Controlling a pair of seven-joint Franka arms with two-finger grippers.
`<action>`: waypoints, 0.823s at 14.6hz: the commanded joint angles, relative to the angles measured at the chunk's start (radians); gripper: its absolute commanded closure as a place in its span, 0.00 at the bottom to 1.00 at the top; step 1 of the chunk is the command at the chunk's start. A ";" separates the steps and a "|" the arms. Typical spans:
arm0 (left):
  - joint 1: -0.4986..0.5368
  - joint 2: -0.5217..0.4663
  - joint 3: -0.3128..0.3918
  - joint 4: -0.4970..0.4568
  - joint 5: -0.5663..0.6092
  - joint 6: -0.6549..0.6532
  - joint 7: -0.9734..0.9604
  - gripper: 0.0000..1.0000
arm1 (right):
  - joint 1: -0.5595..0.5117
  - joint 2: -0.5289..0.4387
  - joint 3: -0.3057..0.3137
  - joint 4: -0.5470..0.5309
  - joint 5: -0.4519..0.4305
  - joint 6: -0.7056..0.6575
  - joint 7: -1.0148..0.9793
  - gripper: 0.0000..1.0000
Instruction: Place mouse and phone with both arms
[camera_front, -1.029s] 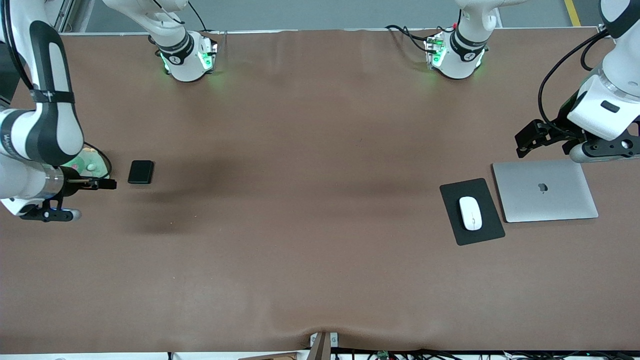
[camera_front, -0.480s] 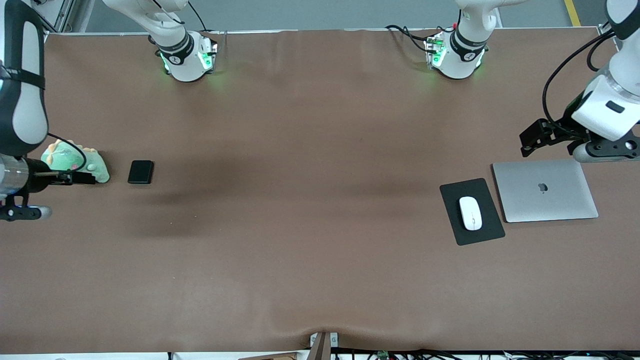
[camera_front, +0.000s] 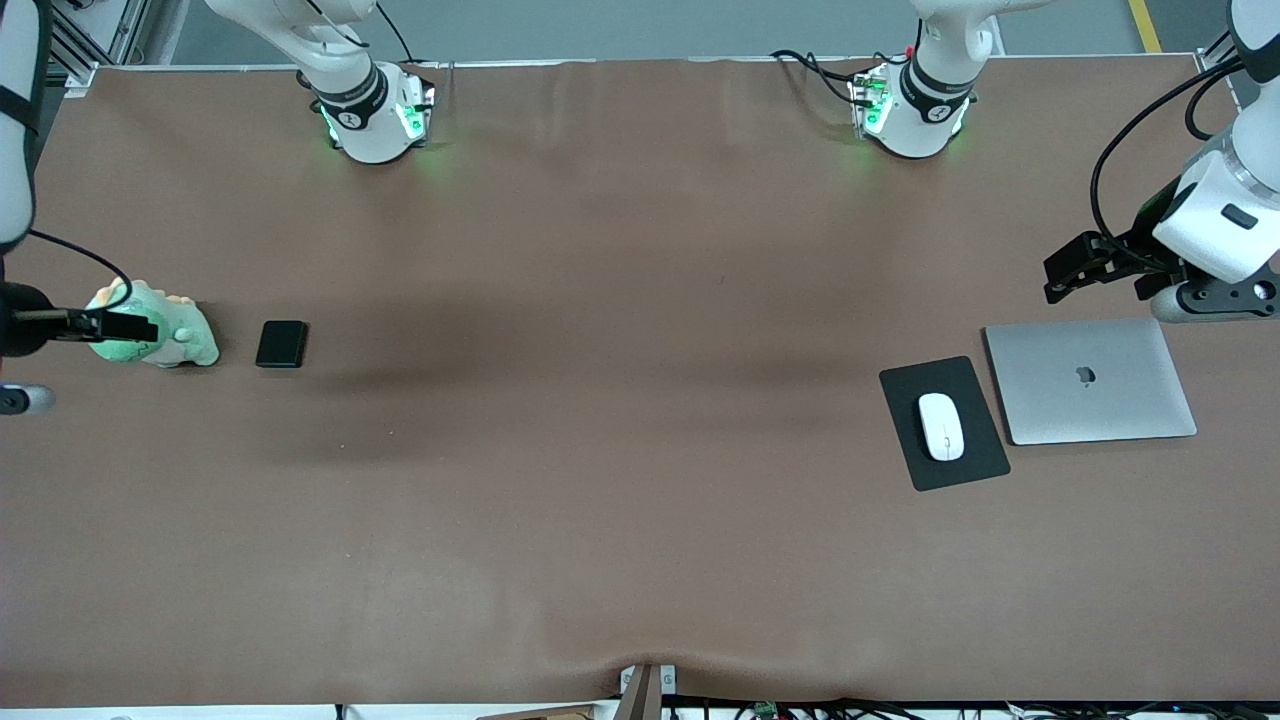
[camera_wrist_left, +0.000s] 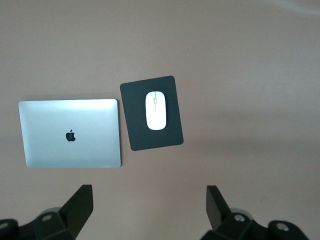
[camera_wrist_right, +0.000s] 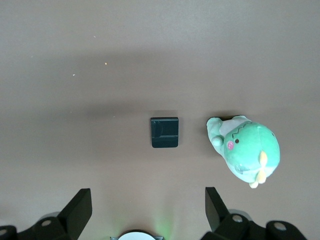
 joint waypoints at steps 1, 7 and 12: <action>0.007 -0.025 0.000 0.005 -0.023 -0.032 0.009 0.00 | 0.002 -0.044 -0.003 -0.004 0.003 -0.034 -0.007 0.00; 0.005 -0.026 -0.005 0.003 -0.023 -0.034 0.017 0.00 | 0.022 -0.166 0.003 -0.015 0.020 -0.089 0.060 0.00; 0.007 -0.031 -0.008 0.005 -0.023 -0.034 0.011 0.00 | 0.068 -0.238 0.007 -0.057 0.026 -0.118 0.235 0.00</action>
